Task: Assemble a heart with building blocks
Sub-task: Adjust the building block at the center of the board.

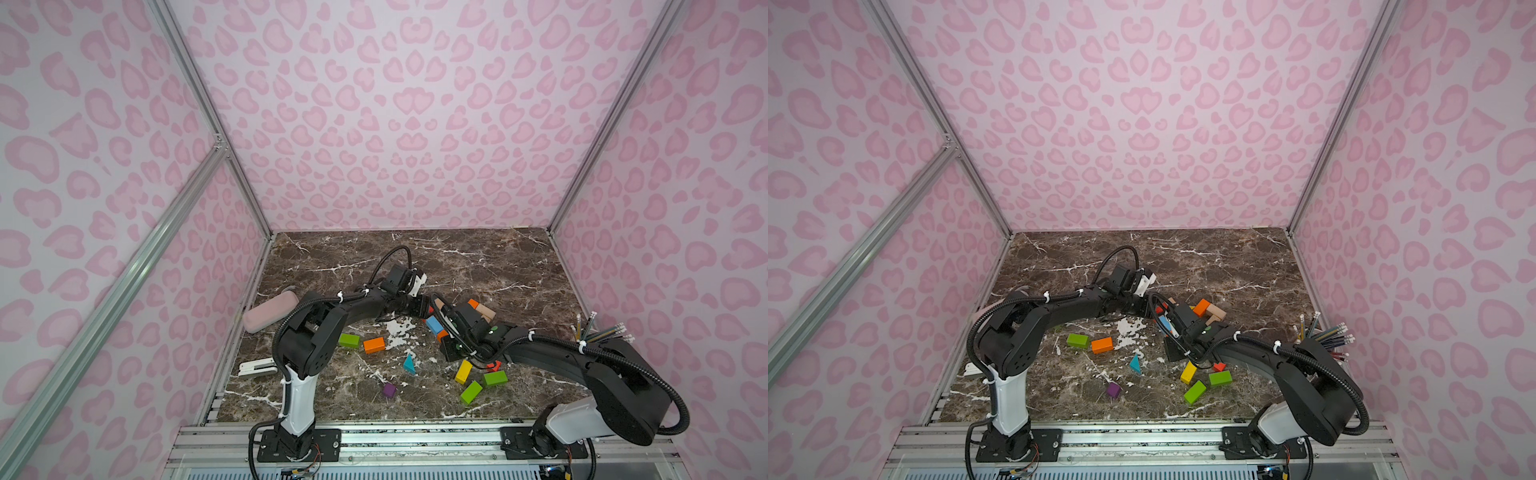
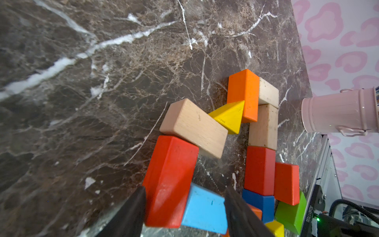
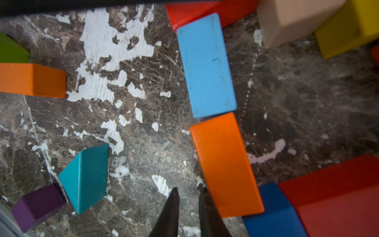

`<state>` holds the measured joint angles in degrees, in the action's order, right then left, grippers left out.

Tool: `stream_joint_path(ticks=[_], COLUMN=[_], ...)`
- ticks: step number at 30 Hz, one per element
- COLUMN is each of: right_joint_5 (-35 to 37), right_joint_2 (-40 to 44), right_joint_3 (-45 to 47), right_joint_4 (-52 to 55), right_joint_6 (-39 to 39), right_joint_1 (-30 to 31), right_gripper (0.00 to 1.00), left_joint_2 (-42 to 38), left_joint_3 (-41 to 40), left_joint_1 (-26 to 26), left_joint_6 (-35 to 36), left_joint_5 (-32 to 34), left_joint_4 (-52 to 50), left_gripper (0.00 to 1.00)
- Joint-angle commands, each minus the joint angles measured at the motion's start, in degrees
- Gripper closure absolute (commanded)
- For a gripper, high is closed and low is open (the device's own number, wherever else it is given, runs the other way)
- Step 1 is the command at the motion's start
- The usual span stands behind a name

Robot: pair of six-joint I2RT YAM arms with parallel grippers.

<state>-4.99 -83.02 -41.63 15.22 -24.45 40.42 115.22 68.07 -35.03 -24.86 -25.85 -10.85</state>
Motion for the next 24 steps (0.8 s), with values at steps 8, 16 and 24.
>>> stream_joint_path(ticks=[8,16,24], right_joint_5=[0.9,0.6,1.0], right_joint_2=[0.1,-0.5,-0.2], right_joint_3=[-1.0,-1.4,-1.8], right_joint_4=[-0.6,-1.7,-1.1], right_joint_6=[0.5,0.4,0.4], right_joint_1=[-0.1,-0.3,-0.8], right_gripper=[0.78,0.78,0.78], left_joint_2=[-0.9,-1.7,-1.7], left_joint_3=[-0.1,-0.9,-0.9], left_joint_1=[0.0,0.0,-0.3], left_joint_6=[0.4,0.4,0.4], left_joint_5=[-0.5,-0.5,-0.5], left_joint_4=[1.4,1.5,1.5], left_gripper=[0.36,0.36,0.36])
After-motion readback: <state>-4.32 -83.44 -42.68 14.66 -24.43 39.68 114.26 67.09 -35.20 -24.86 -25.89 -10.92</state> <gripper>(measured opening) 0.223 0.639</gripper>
